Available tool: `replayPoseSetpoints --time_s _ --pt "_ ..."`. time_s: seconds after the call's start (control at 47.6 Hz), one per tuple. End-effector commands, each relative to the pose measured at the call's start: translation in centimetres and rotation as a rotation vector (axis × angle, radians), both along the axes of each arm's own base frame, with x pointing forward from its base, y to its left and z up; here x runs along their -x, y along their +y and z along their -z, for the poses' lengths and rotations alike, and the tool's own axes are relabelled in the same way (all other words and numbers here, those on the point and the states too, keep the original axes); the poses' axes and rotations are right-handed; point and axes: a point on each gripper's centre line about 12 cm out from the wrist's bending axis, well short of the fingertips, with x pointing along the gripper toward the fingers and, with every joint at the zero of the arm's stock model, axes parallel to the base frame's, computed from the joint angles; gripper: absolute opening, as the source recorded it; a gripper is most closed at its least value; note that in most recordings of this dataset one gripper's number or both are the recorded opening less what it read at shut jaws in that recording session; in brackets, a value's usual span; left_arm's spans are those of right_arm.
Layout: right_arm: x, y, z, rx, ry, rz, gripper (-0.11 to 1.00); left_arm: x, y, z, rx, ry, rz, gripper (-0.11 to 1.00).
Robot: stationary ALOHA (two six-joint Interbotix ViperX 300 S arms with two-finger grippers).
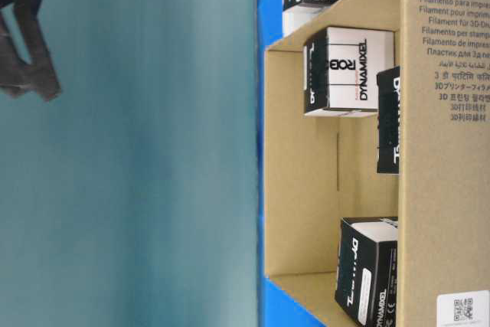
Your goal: Pick a box that is randomly placed inside the cardboard box.
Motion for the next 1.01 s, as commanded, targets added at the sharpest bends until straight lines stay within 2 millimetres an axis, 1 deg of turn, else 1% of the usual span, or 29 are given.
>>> replayPoseSetpoints --time_s 0.0,0.126,0.315,0.462,0.631,0.799,0.883,0.988 --pt "0.1 1.0 -1.0 -0.003 -0.046 -0.026 0.99 0.1 0.0 -1.8 -0.001 -0.064 0.002 -0.07" --pt "0.3 2.0 -1.7 -0.005 -0.081 -0.053 0.99 0.7 0.0 -2.8 -0.011 -0.106 0.002 -0.07" --pt "0.8 2.3 -3.6 -0.004 -0.182 -0.061 0.99 1.0 -0.1 -2.3 -0.002 -0.063 0.004 -0.07" --pt "1.8 2.2 -4.5 -0.004 -0.25 -0.055 0.99 1.1 -0.5 -2.3 0.0 -0.06 0.03 -0.07" --pt "4.7 1.9 -5.2 -0.004 -0.309 -0.048 0.99 1.4 -0.7 -2.7 -0.001 -0.074 0.038 -0.07" --pt "8.5 2.0 -7.0 -0.007 -0.406 -0.058 0.98 1.8 -0.6 -3.2 -0.003 -0.097 0.038 -0.07" --pt "9.6 2.1 -7.5 -0.009 -0.434 -0.063 0.97 1.9 -0.6 -3.0 -0.002 -0.097 0.038 -0.07" --pt "10.6 2.1 -7.6 -0.008 -0.447 -0.065 0.96 1.8 -0.6 -2.6 -0.002 -0.08 0.038 -0.07"
